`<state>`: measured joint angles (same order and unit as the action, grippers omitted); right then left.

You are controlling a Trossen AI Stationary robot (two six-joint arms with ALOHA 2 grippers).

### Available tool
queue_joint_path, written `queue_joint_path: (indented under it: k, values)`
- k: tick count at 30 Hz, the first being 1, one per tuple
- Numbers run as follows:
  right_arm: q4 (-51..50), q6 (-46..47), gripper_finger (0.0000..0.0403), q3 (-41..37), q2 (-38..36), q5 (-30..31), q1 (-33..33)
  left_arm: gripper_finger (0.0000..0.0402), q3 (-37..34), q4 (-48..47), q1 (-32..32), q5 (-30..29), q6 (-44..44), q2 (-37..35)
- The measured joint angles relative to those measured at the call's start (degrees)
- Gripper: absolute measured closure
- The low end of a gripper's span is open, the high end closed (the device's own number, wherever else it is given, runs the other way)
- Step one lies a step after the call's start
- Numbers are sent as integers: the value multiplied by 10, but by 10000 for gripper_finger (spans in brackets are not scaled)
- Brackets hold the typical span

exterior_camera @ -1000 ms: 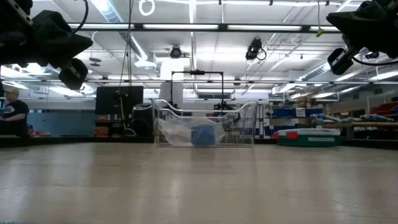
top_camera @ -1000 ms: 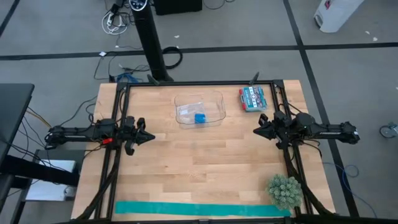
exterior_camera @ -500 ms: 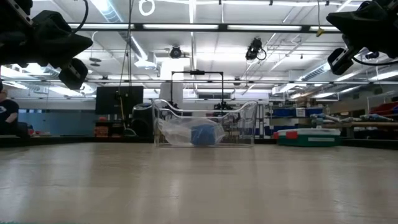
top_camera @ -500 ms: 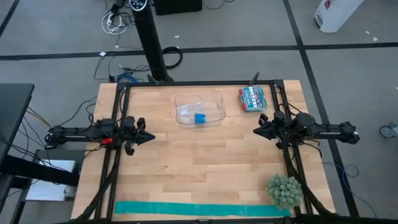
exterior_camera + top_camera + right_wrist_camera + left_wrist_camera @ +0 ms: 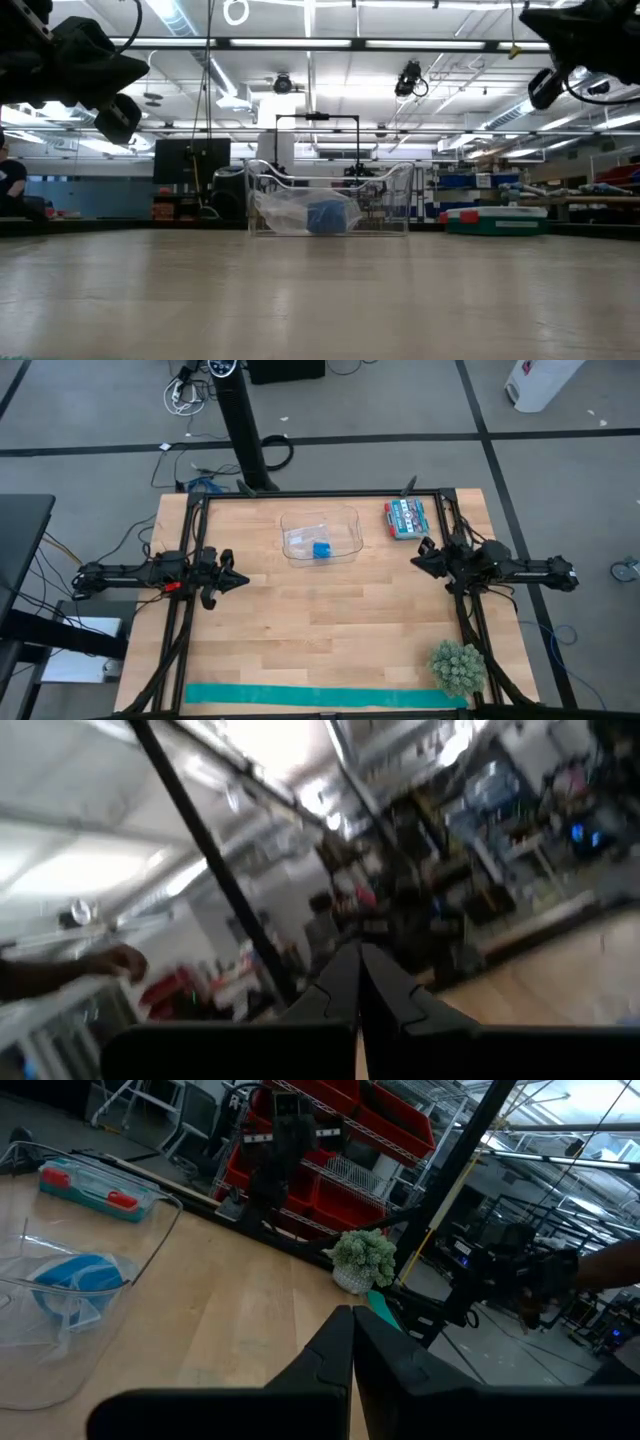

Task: Roll bandage
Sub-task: Roll the sky blue bandage

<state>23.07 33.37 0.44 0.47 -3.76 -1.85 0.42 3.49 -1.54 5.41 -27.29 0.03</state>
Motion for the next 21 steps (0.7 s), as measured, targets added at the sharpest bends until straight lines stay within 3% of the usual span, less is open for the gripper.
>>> queue_joint_path:
  k: [9, 21]
  values:
    - [125, 7, 396, 1, 0, 22, 0, 382, 0, 0, 0, 0, 0, 0]
    - [134, 147, 397, 25, 29, 51, 0, 382, 0, -4, 0, -3, 0, 0]
